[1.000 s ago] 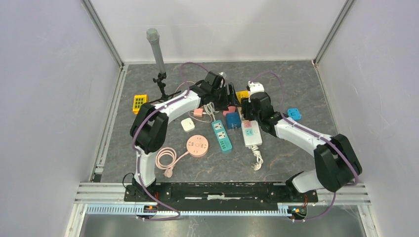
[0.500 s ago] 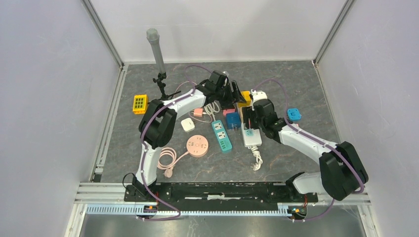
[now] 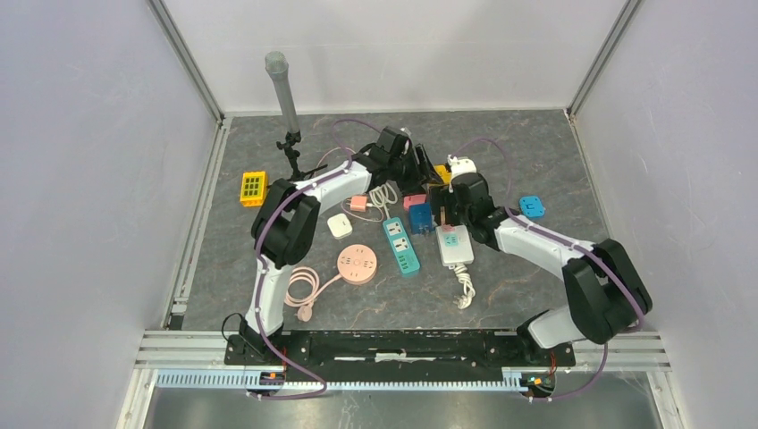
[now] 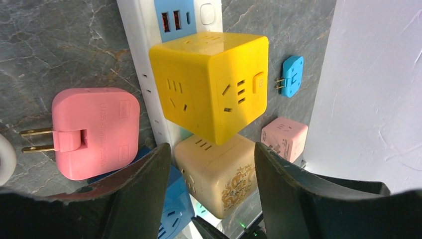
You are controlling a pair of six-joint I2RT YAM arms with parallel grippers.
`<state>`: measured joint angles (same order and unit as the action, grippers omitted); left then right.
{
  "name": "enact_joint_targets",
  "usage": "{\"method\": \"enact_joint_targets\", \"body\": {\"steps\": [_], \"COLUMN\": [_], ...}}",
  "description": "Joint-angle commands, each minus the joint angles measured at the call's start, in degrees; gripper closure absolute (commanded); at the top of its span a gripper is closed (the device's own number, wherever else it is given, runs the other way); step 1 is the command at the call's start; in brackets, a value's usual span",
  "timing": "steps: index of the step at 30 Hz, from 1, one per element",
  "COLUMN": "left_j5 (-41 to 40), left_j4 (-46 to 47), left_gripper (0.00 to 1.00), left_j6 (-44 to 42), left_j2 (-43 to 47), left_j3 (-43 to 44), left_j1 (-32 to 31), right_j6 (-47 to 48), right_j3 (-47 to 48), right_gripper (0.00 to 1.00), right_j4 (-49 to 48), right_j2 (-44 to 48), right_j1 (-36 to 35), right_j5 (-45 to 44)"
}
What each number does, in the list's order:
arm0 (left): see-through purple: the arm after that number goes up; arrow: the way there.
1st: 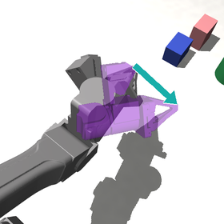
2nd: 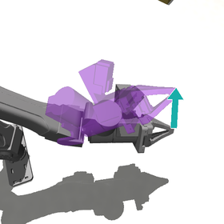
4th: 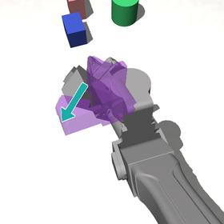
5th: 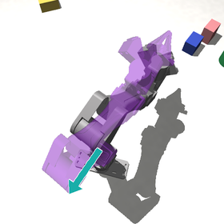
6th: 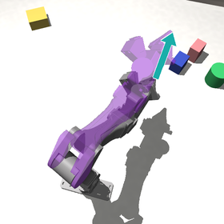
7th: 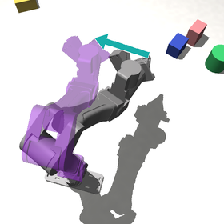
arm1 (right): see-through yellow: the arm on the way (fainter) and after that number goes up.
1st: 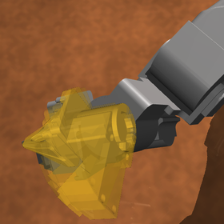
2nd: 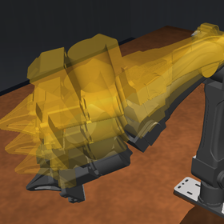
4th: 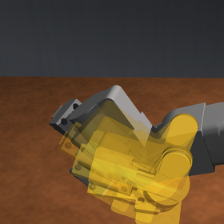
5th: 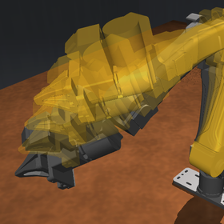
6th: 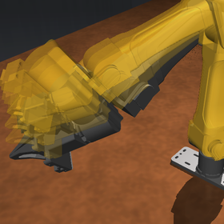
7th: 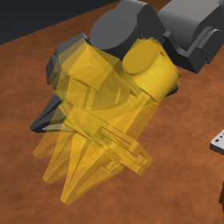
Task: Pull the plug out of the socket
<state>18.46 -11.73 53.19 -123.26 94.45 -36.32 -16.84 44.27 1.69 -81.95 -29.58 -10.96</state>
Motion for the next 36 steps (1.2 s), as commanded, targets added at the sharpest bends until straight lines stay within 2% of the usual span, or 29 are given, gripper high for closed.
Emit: {"method": "enact_joint_targets", "body": {"steps": [1, 5, 7, 12, 17, 23, 28, 31, 36], "left_j5": [0.3, 0.8, 0.9, 2.1, 2.9, 4.0, 3.9, 3.2, 0.7], "left_j4": [2.3, 1.6, 1.4, 1.4, 1.2, 1.2, -0.9, -2.7, -8.1], "left_gripper": [0.3, 0.3, 0.3, 0.3, 0.3, 0.32, 0.34, 0.37, 0.4], "left_j6": [1.7, 1.5, 1.3, 1.3, 1.6, 1.2, 0.7, -0.1, -5.1], "left_j2": [-0.9, -1.5, -1.6, -2.0, -2.5, -3.4, -4.9, -5.4, -6.0], "left_j3": [1.8, 1.8, 1.7, 1.7, 1.6, 1.4, 2.4, 3.1, 4.9], "left_j1": [0.9, 1.1, 1.2, 1.2, 1.2, 1.1, 1.1, 1.1, 0.8], "right_j6": [-0.8, -2.4, -2.9, -1.6, 1.7, 3.1, 2.3, 1.8, 2.1], "right_j3": [3.4, 2.9, 1.4, -0.4, -1.8, -4.2, -2.6, -1.5, 0.0], "right_gripper": [0.14, 0.33, 0.37, 0.44, 0.48, 0.46, 0.27, 0.2, 0.21], "right_j4": [-1.9, -0.4, -1.1, 0.1, 1.8, 1.9, 1.8, 1.0, -0.3], "right_j2": [-3.1, -3.1, -1.6, 1.3, 3.1, 4.6, 3.5, 3.4, 3.3], "right_j1": [-0.1, -0.1, -0.1, -0.1, -0.1, -0.1, -0.2, -0.1, -0.1], "right_j5": [-3.4, -6.1, -7.0, -7.9, -2.2, 0.7, 0.0, -2.1, -4.5]}}
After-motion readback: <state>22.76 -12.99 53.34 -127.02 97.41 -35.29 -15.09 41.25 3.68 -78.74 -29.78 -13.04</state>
